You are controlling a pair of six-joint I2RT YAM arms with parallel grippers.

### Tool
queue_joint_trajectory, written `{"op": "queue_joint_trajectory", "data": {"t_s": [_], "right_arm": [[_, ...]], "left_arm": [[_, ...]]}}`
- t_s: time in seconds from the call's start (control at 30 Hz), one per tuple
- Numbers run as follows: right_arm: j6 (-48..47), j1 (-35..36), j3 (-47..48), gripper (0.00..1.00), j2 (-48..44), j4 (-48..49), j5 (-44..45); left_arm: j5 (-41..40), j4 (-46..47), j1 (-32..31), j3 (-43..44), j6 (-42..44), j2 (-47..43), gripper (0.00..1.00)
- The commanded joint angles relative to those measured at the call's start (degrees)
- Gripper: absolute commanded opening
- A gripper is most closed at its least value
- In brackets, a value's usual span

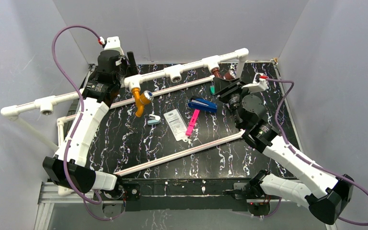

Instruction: Install the water faucets

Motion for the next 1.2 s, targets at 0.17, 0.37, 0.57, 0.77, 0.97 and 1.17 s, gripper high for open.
{"op": "queue_joint_trajectory", "data": {"t_s": [0.17,0.37,0.57,0.77,0.97,1.17], "right_arm": [[38.09,-5.29,-3.38,0.01,-1.3,1.99,-9.29],[45.11,-7.5,-5.64,0.01,-1.43,2.89,-13.22],[39.5,-7.72,-3.13,0.12,-2.3,0.36,-12.48],[32.74,-7.75,-2.39,0.5,-4.28,0.5,-11.14],[28.75,-7.75,-2.04,0.74,-6.95,-1.45,-9.37],[22.59,-7.79,-0.28,0.86,-9.96,-7.46,-6.77]], "left_arm": [[3.42,-11.3,-2.06,-4.37,0.28,1.61,0.72],[3.09,-11.44,-2.13,-4.32,0.45,1.35,0.72],[2.97,-11.43,-2.25,-4.33,0.43,1.48,0.72],[2.76,-11.5,-2.25,-4.34,0.41,1.61,0.72],[2.47,-11.53,-2.26,-4.14,0.53,1.77,0.72],[2.49,-11.66,-2.29,-3.97,0.54,2.05,0.72]]}}
